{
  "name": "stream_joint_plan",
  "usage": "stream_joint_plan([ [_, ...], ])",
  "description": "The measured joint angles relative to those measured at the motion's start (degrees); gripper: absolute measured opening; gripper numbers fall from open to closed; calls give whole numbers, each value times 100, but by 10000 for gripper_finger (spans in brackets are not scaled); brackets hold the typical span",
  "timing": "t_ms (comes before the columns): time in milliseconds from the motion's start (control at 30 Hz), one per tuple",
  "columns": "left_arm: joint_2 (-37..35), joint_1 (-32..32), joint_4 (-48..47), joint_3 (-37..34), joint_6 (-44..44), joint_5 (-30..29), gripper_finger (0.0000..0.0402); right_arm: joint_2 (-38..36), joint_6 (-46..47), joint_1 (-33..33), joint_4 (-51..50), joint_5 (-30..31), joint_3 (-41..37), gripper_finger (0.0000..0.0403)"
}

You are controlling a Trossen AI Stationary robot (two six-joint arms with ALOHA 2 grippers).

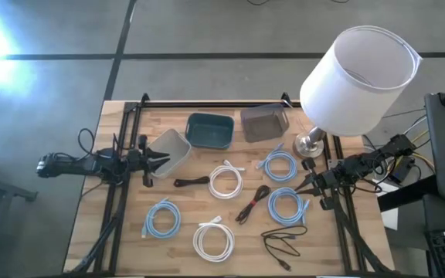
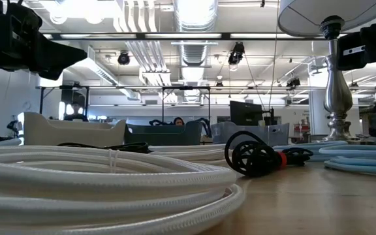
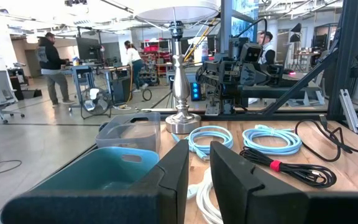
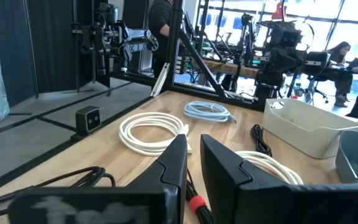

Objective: Pick & Place USB Port

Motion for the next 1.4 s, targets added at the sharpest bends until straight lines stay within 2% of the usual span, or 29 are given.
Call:
stream_joint_plan([
  [1100, -1, 0, 3, 1, -33, -73, 70, 0, 0, 0, 1, 0, 1, 43],
  [1300, 0, 0, 20, 2, -1244, -85, 70, 0, 0, -2, -1, 2, 0, 43],
  [1400, -1, -1, 20, 2, -1475, -87, 70, 0, 0, -1, 1, 1, 0, 43],
])
